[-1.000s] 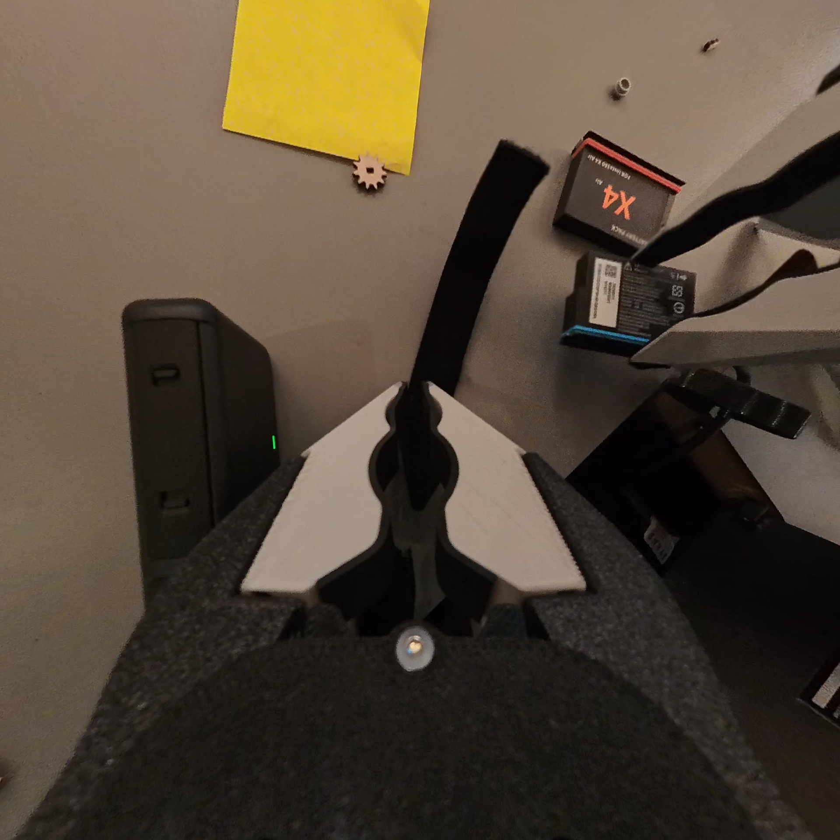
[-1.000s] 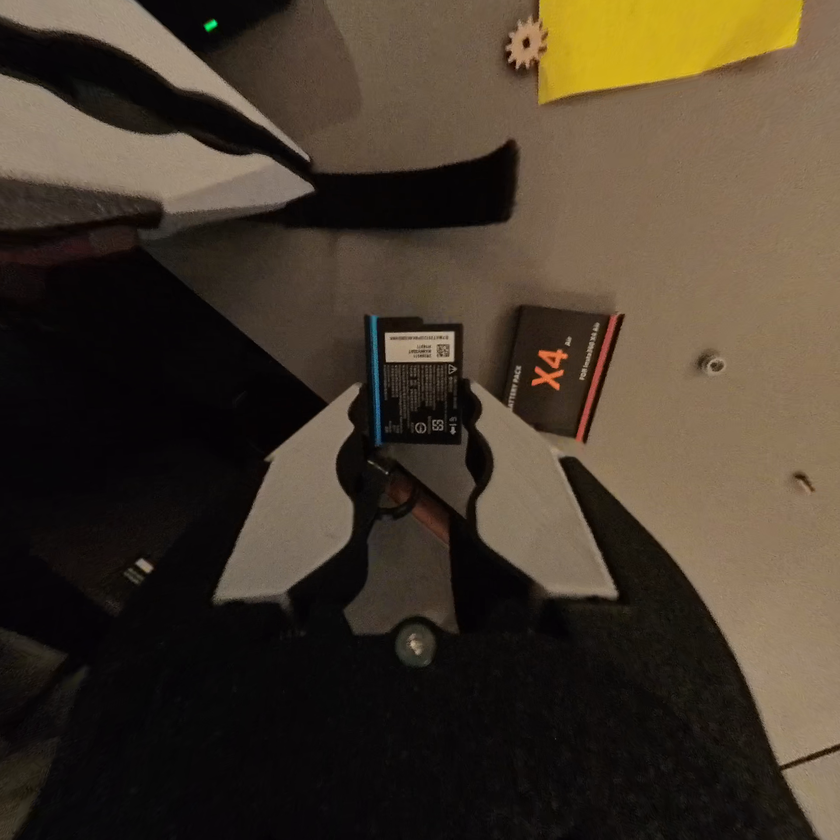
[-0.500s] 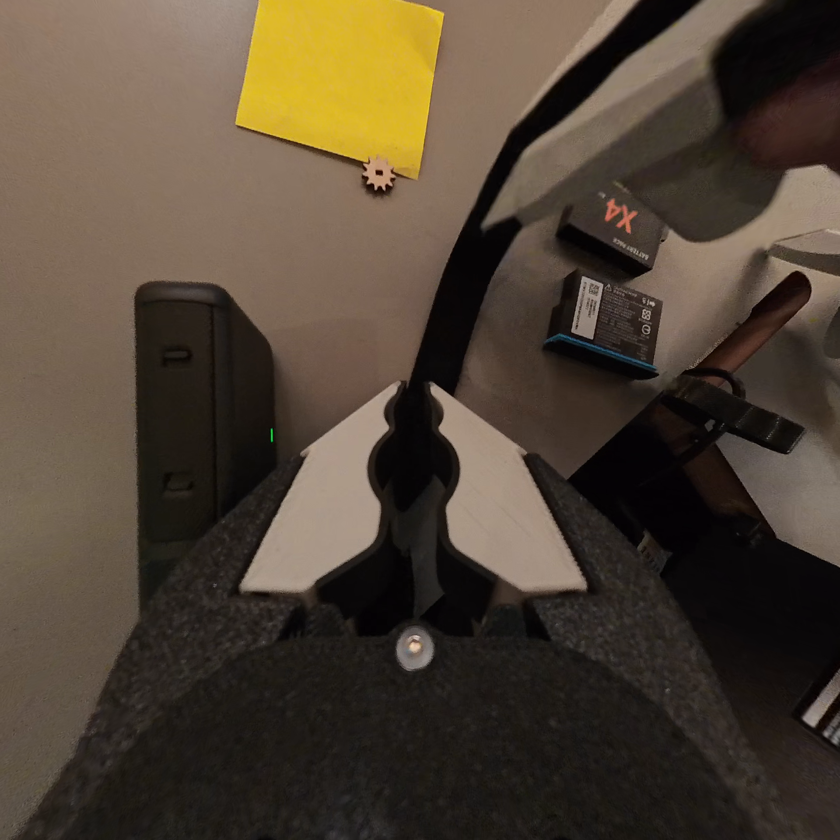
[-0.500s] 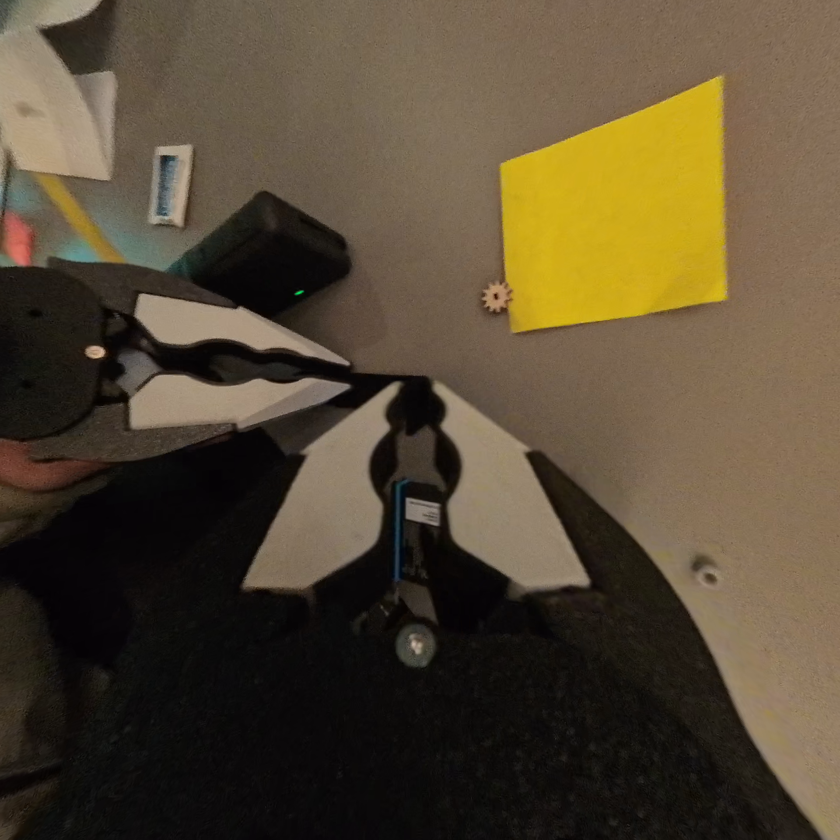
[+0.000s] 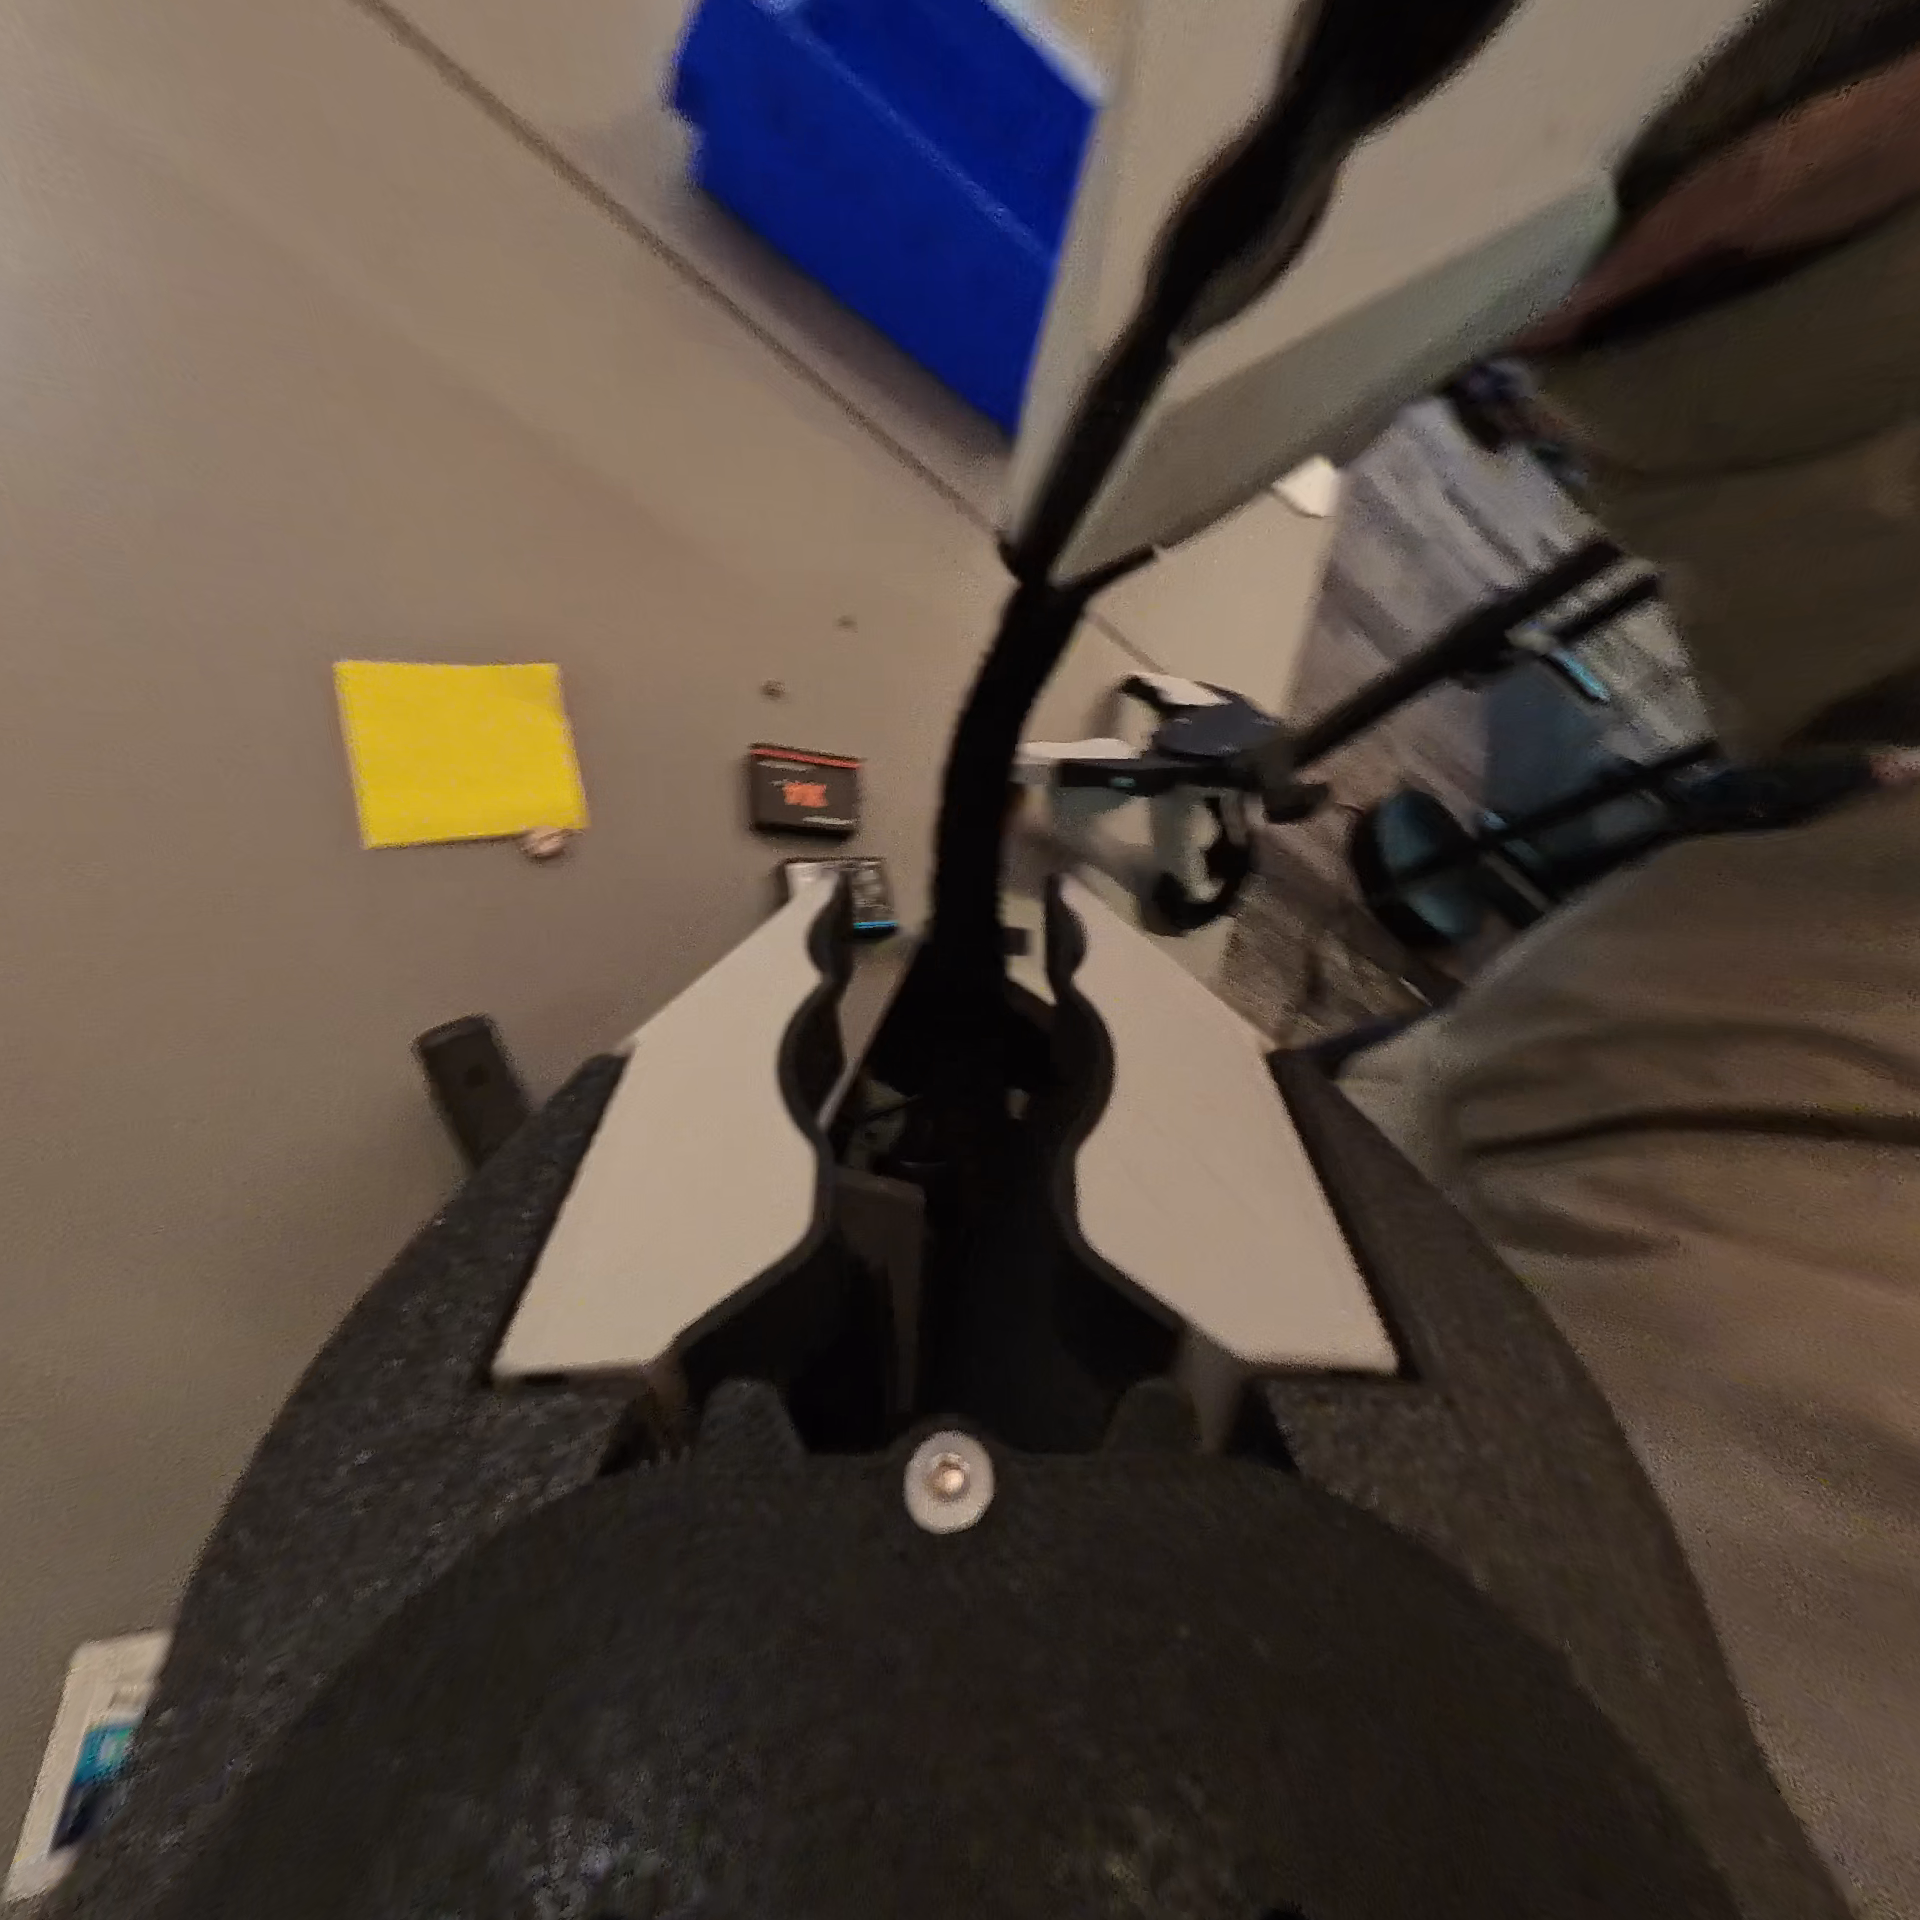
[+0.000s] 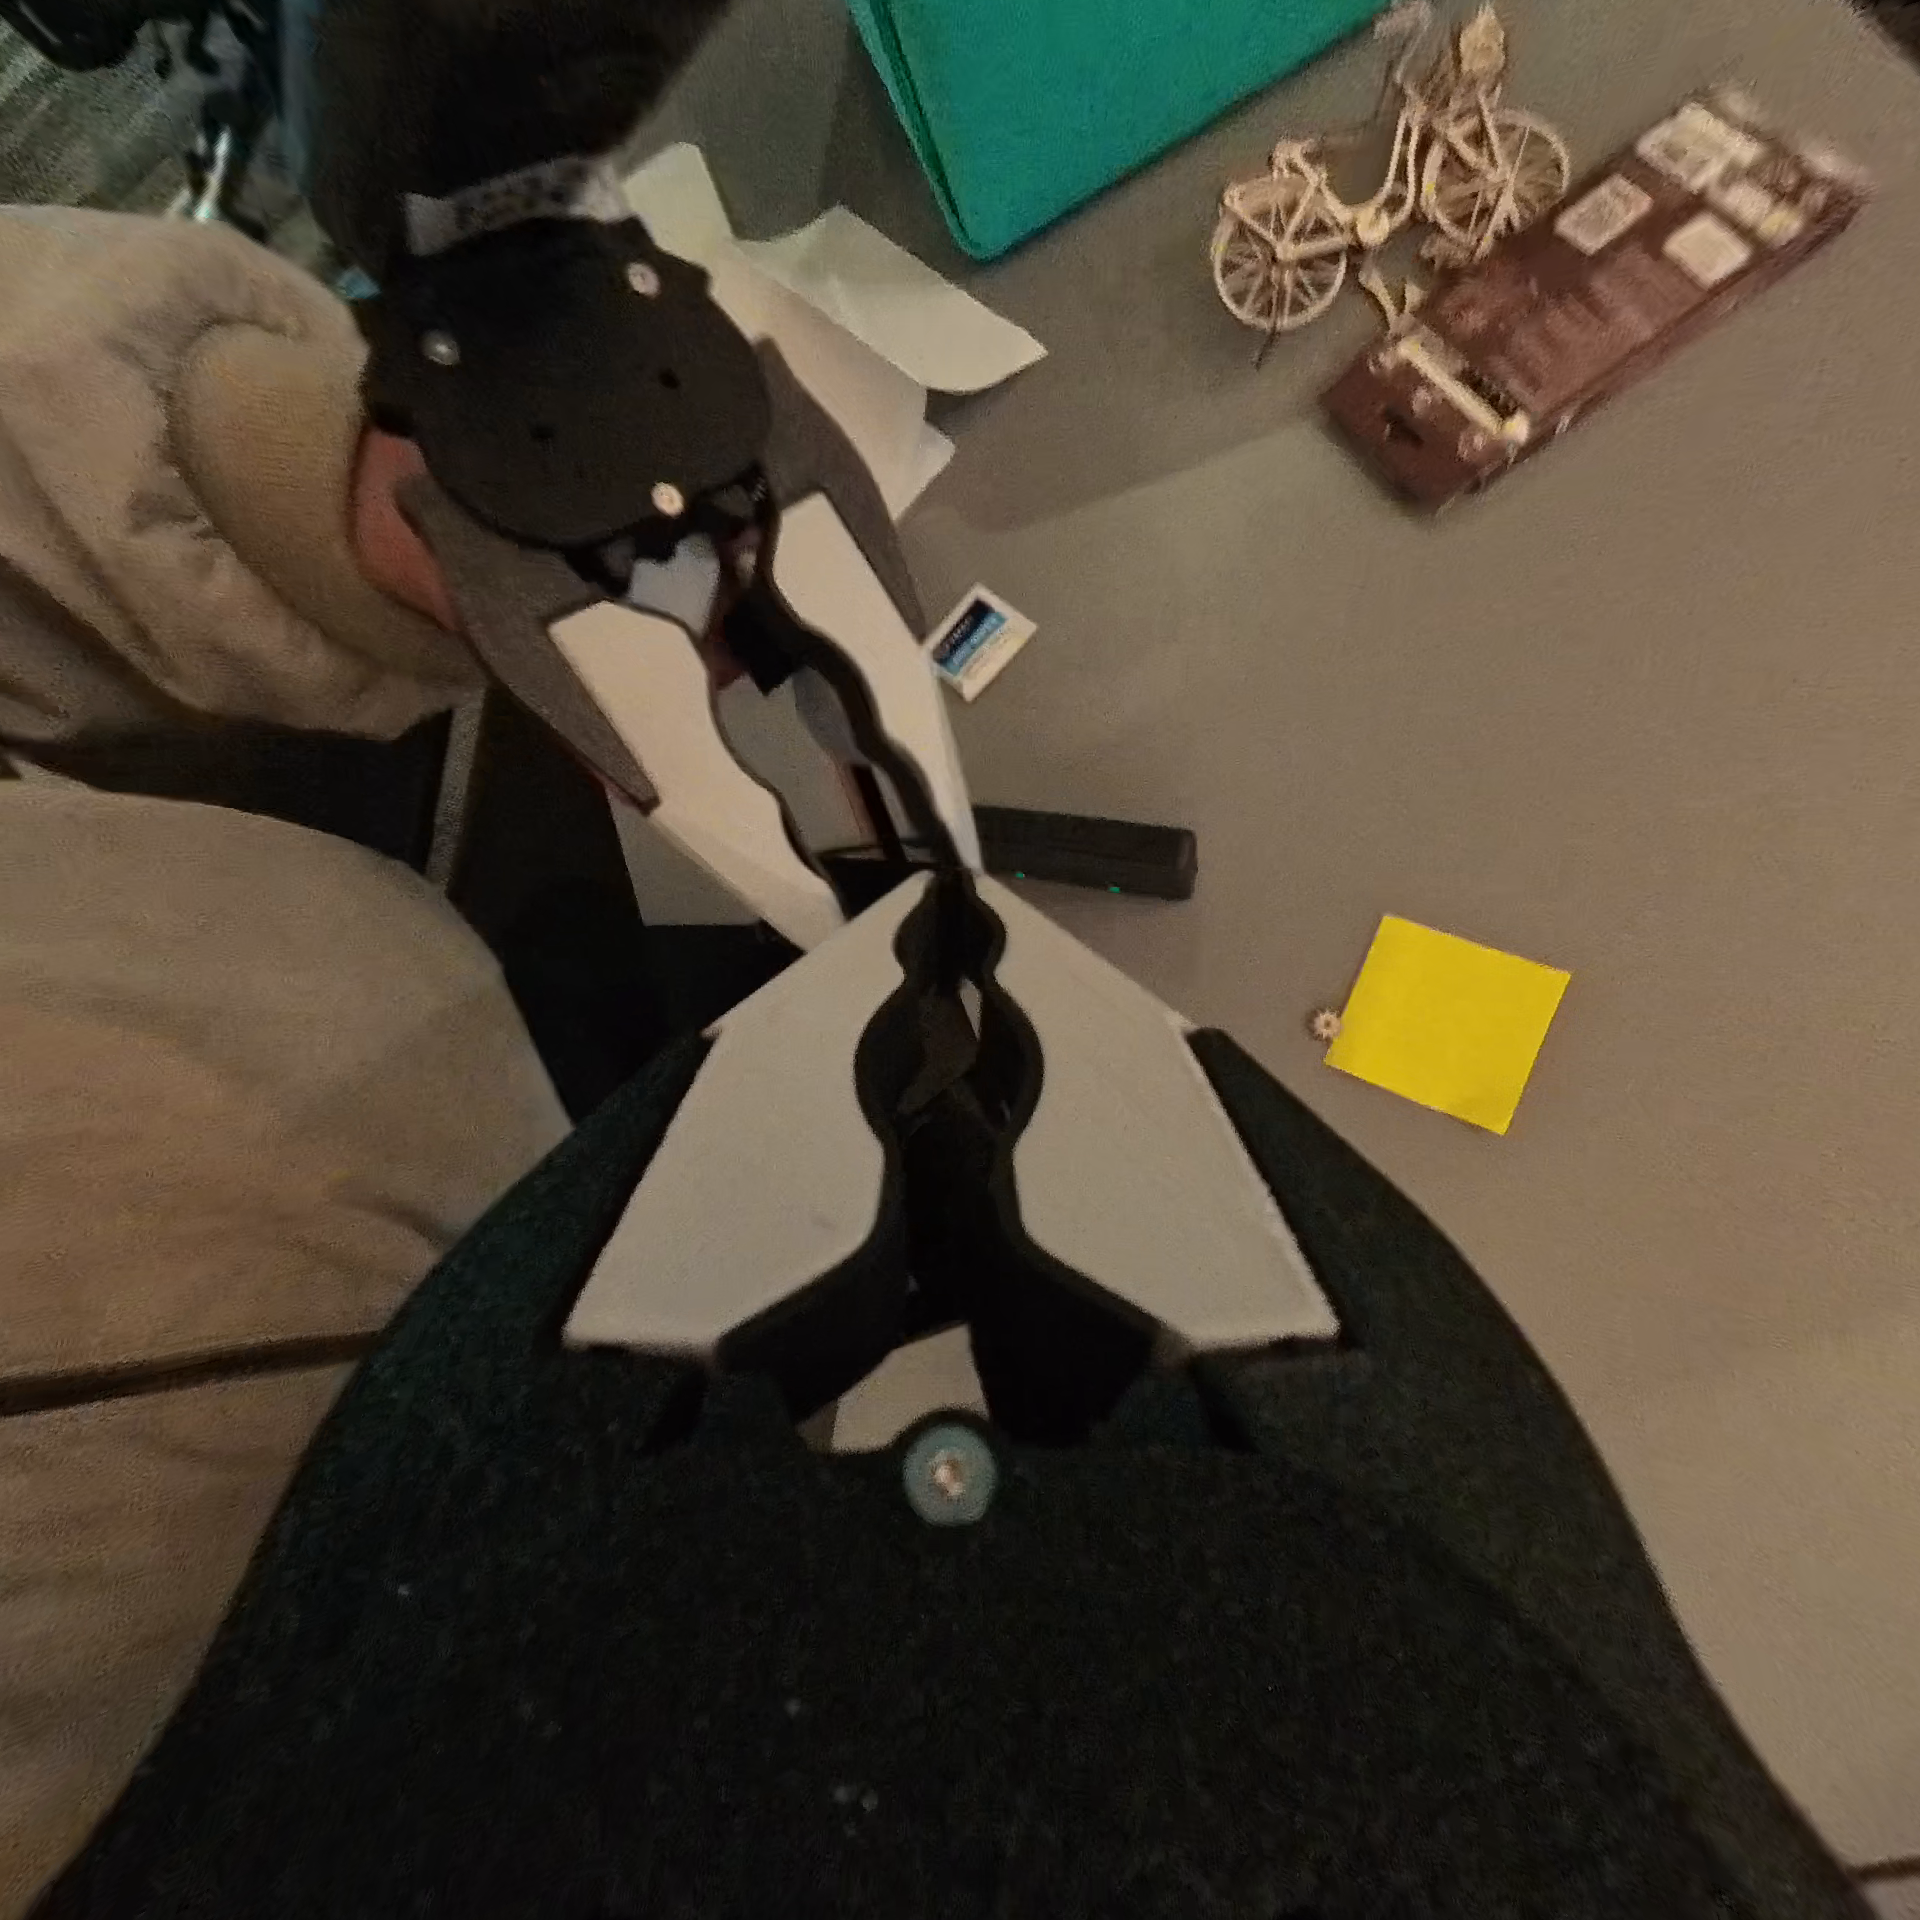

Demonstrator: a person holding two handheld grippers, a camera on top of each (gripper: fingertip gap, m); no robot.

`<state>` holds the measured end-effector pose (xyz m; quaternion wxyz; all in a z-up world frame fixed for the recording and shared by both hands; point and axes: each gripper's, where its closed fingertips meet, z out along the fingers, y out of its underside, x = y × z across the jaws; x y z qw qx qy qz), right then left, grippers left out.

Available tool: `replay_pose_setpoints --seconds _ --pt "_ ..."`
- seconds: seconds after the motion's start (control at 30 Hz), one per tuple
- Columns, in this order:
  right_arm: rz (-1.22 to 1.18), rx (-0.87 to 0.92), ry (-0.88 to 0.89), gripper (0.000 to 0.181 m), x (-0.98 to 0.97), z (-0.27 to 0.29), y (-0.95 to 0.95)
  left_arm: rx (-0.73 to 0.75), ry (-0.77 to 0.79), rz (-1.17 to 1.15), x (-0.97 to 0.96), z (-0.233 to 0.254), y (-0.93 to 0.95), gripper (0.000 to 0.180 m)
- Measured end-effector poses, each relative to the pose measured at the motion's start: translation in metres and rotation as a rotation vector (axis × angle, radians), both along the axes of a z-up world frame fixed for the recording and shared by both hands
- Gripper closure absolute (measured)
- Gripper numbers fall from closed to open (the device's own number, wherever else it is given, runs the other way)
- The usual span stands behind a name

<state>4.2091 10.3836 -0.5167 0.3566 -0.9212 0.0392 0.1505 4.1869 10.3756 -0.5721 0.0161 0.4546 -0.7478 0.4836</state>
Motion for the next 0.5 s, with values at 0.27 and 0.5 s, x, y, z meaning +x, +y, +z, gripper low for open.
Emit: replay_pose_setpoints --seconds 0.27,0.5 --pt "0.008 0.054 -0.045 0.150 -0.029 0.079 -0.008 -0.121 -0.016 0.001 -0.049 0.076 -0.002 0.180" --pt "-0.119 0.073 -0.095 0.144 -0.092 0.102 -0.059 -0.052 0.118 0.452 -0.156 0.084 0.028 0.180"
